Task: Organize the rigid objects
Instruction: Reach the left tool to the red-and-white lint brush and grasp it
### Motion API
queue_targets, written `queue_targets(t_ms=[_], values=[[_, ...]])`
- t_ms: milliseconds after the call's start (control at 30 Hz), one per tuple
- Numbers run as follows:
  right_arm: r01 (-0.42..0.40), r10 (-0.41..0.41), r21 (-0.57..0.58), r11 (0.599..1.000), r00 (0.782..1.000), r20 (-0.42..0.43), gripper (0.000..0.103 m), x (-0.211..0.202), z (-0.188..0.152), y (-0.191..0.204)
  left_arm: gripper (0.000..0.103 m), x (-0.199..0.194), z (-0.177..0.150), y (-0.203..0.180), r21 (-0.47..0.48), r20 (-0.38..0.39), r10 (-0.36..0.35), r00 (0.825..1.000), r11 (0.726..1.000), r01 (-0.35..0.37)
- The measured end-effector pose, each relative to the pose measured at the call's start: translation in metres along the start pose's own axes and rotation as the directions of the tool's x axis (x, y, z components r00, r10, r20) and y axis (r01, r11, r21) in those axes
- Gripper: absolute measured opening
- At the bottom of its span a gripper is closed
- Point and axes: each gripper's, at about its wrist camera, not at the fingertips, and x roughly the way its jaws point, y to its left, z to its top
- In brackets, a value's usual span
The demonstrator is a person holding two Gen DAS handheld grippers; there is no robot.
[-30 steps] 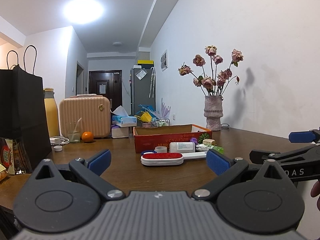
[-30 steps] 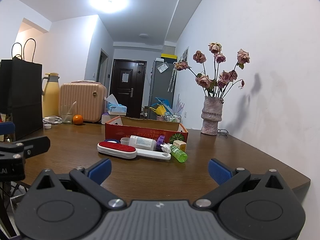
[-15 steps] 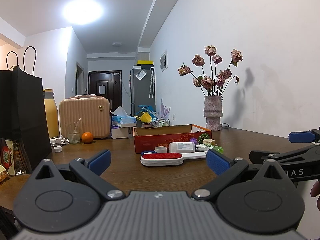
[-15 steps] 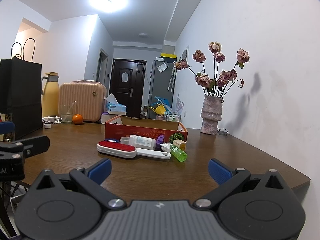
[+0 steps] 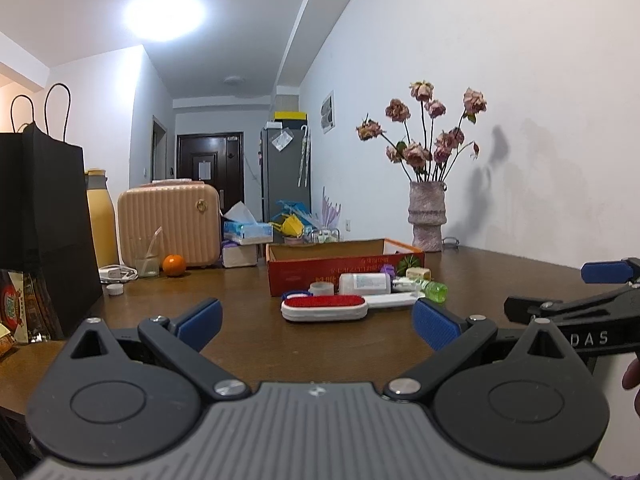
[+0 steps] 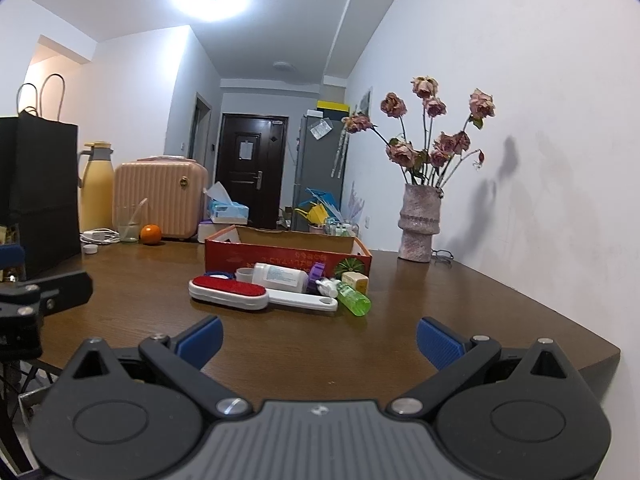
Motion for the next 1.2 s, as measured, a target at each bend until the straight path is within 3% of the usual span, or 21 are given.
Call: queue_targets(t_ms=[200, 300, 467, 567, 633, 700, 733, 767, 833, 867, 900, 967, 1133, 1200], values=[[0.023, -0.023, -0.012, 1.000, 0.999, -0.039, 0.103, 0.028, -0.013, -0.013, 0.103, 0.027, -0.007, 0.005, 0.040, -0.030, 0.048, 0.998, 0.998, -0.046], [0.039, -0.036, 0.027, 0.999, 0.996, -0.083, 0.103, 0.051, -0.016, -0.030, 0.103, 0.056, -0.009, 0.008, 0.082, -0.132, 0.043, 0.990, 0.996, -0.033], [0.022, -0.014, 0.063, 0.998, 0.991, -0.135, 0.103, 0.093, -0.012, -0.047, 0.103, 0.100, -0.009, 0.024, 0.032, -0.169, 0.061, 0.984, 0.998, -0.056], [-0.028, 0.035, 0.044, 0.999, 0.987, -0.155, 0.103, 0.123, -0.003, -0.046, 0.103, 0.138, 0.000, 0.039, -0.031, -0.232, 0.010, 0.973, 0.999, -0.017], [-0.100, 0.107, 0.055, 0.993, 0.982, -0.156, 0.103, 0.145, 0.005, -0.047, 0.103, 0.171, 0.007, 0.054, -0.102, -0.308, -0.055, 0.950, 0.994, 0.025], [-0.181, 0.194, 0.092, 0.979, 0.967, -0.166, 0.103, 0.168, 0.011, -0.049, 0.103, 0.198, 0.013, 0.067, -0.167, -0.382, -0.105, 0.918, 0.985, 0.043], [-0.222, 0.244, 0.122, 0.967, 0.948, -0.205, 0.103, 0.183, 0.014, -0.052, 0.103, 0.212, 0.017, 0.073, -0.194, -0.402, -0.137, 0.905, 0.979, 0.062], [-0.244, 0.279, 0.165, 0.956, 0.929, -0.244, 0.103, 0.199, 0.017, -0.055, 0.103, 0.224, 0.019, 0.075, -0.199, -0.404, -0.142, 0.904, 0.978, 0.065], [-0.224, 0.292, 0.237, 0.946, 0.903, -0.315, 0.101, 0.226, 0.023, -0.061, 0.103, 0.248, 0.024, 0.075, -0.148, -0.407, -0.085, 0.909, 0.989, 0.026], [-0.210, 0.294, 0.264, 0.941, 0.896, -0.333, 0.091, 0.237, 0.024, -0.064, 0.103, 0.259, 0.026, 0.074, -0.121, -0.409, -0.064, 0.910, 0.993, 0.016], [-0.205, 0.301, 0.289, 0.935, 0.890, -0.342, 0.071, 0.249, 0.027, -0.067, 0.103, 0.271, 0.027, 0.075, -0.109, -0.411, -0.062, 0.909, 0.994, 0.019], [-0.227, 0.336, 0.324, 0.919, 0.878, -0.339, 0.045, 0.275, 0.031, -0.072, 0.103, 0.294, 0.028, 0.078, -0.131, -0.415, -0.101, 0.904, 0.990, 0.051], [-0.194, 0.355, 0.409, 0.891, 0.861, -0.364, 0.031, 0.327, 0.028, -0.083, 0.099, 0.346, 0.022, 0.087, -0.200, -0.471, -0.151, 0.869, 0.978, 0.062], [-0.176, 0.344, 0.421, 0.890, 0.866, -0.364, 0.027, 0.333, 0.026, -0.085, 0.087, 0.356, 0.017, 0.091, -0.245, -0.491, -0.189, 0.851, 0.967, 0.073]])
